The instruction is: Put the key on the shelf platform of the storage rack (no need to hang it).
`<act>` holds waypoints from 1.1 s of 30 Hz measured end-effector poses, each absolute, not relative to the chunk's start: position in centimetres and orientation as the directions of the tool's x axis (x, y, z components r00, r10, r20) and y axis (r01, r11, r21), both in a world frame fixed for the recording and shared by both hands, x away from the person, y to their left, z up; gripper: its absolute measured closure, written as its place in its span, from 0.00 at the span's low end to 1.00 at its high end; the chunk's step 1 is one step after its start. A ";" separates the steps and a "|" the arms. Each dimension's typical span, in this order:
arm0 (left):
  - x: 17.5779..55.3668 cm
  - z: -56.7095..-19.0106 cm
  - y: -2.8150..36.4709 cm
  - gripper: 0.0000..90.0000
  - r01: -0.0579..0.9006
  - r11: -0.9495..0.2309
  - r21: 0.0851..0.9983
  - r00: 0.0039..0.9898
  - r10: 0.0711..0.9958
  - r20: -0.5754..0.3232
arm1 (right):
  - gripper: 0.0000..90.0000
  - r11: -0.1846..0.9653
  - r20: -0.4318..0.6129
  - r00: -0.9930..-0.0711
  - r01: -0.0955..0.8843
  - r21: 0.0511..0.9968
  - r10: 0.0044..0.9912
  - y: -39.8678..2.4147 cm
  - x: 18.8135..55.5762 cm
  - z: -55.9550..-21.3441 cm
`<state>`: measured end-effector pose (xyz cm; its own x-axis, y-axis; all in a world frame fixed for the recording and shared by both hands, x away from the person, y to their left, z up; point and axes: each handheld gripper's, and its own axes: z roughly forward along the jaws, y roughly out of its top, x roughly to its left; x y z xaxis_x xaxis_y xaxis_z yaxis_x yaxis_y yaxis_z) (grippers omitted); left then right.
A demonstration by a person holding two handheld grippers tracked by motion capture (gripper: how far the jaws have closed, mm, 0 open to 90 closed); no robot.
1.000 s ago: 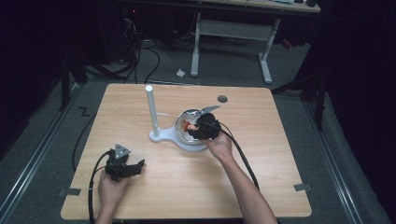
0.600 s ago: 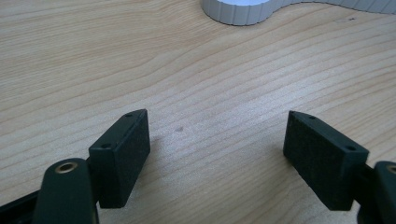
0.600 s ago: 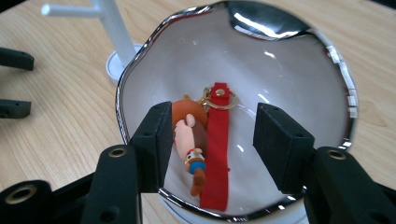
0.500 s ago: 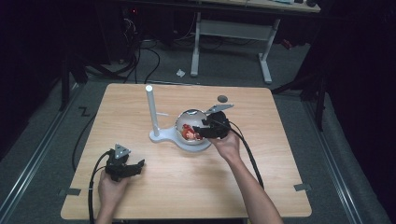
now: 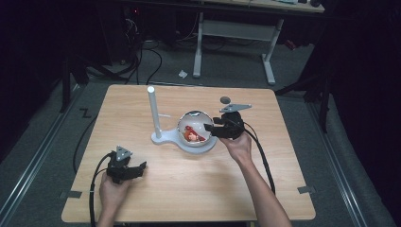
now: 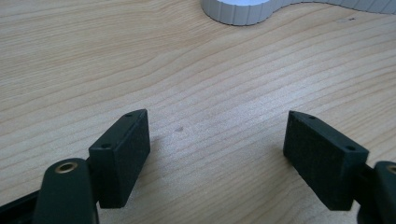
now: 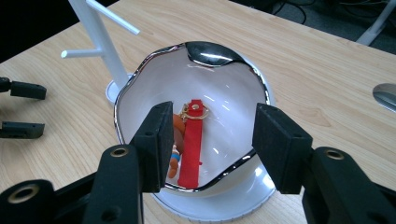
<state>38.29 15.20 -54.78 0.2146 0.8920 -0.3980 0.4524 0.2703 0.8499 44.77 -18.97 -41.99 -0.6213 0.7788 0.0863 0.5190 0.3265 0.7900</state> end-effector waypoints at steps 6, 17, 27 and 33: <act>38.3 -54.8 15.2 0.26 0.452 0.270 0.850 0.215 0.892 -0.398 | 0.54 0.304 0.093 -0.612 0.513 0.803 0.786 -19.8 44.3 -41.4; 38.3 -54.8 15.2 0.26 0.452 0.270 0.850 0.215 0.892 -0.397 | 0.54 0.262 0.113 -0.584 0.518 0.814 0.804 -21.6 43.5 -41.3; 38.3 -54.8 15.2 0.26 0.452 0.273 0.849 0.214 0.891 -0.400 | 0.54 0.245 0.115 -0.565 0.521 0.818 0.817 -23.0 42.8 -40.6; 38.3 -54.8 15.2 0.26 0.452 0.273 0.849 0.213 0.891 -0.400 | 0.54 0.229 0.113 -0.554 0.510 0.829 0.824 -24.0 42.1 -40.1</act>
